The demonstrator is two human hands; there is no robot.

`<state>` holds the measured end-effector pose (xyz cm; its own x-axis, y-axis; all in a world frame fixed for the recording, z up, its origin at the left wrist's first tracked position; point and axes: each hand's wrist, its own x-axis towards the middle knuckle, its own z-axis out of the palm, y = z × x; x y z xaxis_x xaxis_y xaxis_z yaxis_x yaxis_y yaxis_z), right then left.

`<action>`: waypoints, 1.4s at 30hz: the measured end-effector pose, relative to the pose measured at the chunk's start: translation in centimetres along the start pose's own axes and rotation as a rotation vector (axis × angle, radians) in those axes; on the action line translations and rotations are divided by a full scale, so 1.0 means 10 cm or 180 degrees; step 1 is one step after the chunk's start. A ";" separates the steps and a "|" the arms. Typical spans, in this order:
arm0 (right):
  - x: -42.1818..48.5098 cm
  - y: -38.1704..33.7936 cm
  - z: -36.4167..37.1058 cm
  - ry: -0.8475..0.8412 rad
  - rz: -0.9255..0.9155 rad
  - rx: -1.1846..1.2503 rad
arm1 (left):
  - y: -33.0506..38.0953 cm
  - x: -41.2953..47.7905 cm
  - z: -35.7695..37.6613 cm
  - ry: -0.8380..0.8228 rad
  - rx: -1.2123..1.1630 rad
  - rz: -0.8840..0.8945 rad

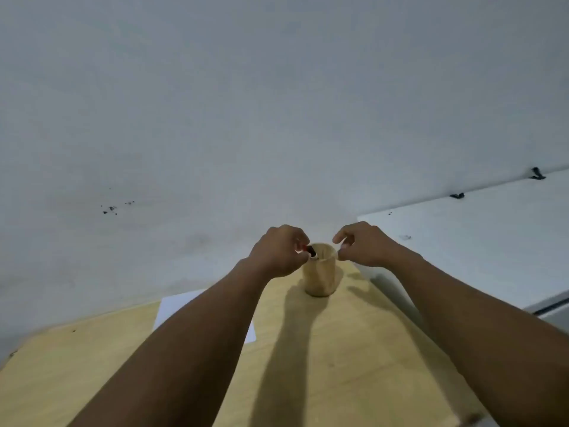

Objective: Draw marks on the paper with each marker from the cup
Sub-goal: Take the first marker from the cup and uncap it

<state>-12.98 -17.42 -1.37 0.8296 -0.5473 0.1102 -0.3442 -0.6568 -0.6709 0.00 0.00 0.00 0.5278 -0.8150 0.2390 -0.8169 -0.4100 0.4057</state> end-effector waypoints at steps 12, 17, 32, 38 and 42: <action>0.36 0.14 0.44 0.0002 -0.0152 0.0050 | -0.18 0.45 0.29 -0.0015 0.0617 0.0044; 0.37 0.11 0.44 -0.0004 -0.0239 0.0167 | -0.22 0.44 0.23 0.0057 0.0025 -0.0011; -0.06 -1.31 0.06 -0.0417 -0.0592 0.1600 | -0.28 -0.26 -1.33 0.0545 -0.2685 -0.0431; -0.08 -1.88 0.29 -0.1464 -0.0506 0.2577 | -0.91 -0.77 -1.58 0.0632 -0.3132 -0.0731; -0.04 -2.09 0.75 -0.1847 -0.0270 0.3743 | -1.28 -1.05 -1.51 0.1040 -0.3595 -0.1020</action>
<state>-2.87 0.38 7.11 0.9981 -0.0323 0.0519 0.0596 0.3249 -0.9439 8.47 19.99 5.65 0.8351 -0.5341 0.1320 -0.0628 0.1459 0.9873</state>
